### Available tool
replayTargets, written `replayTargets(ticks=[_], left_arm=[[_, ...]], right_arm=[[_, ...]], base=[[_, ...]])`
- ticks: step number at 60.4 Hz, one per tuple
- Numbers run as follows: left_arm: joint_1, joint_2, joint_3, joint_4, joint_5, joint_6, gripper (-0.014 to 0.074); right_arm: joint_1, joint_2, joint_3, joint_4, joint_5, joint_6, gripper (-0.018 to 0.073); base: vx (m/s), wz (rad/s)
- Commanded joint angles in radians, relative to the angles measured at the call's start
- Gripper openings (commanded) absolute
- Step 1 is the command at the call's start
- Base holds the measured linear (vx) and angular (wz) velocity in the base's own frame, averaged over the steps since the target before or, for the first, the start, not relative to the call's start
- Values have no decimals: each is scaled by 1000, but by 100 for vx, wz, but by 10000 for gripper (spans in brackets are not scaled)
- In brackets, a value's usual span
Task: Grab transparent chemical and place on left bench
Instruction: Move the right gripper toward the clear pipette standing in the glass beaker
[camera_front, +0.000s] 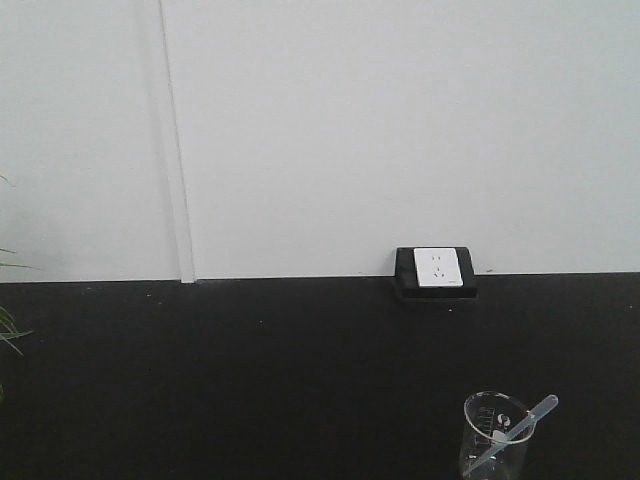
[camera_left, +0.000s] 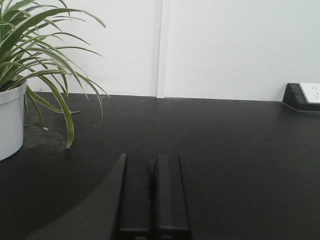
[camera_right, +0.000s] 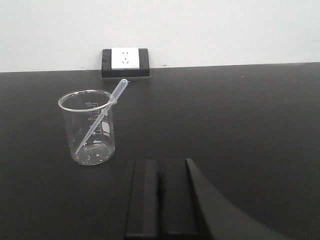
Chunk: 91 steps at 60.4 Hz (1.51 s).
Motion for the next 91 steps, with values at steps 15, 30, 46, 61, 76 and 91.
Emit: replayTargets(ticks=[15, 30, 46, 61, 76, 91], left_arm=[[-2, -19, 16, -1, -78, -8, -3], [-2, -19, 16, -1, -78, -8, -3], [-2, -19, 16, -1, -78, -8, -3], [-2, -19, 16, -1, -78, -8, -3], [-2, -19, 16, -1, -78, -8, -3], [-2, -19, 16, -1, -78, -8, -3]], right_arm=[[0, -5, 4, -9, -81, -7, -4], [0, -5, 4, -9, -81, -7, -4], [0, -5, 4, -9, -92, -7, -4], [0, -5, 4, -10, -195, -7, -4], [0, 3, -22, -9, -416, 11, -4], [0, 212, -208, -45, -367, 11, -4]], base=[[0, 0], [0, 0], [0, 0], [0, 0], [0, 0], [0, 0]])
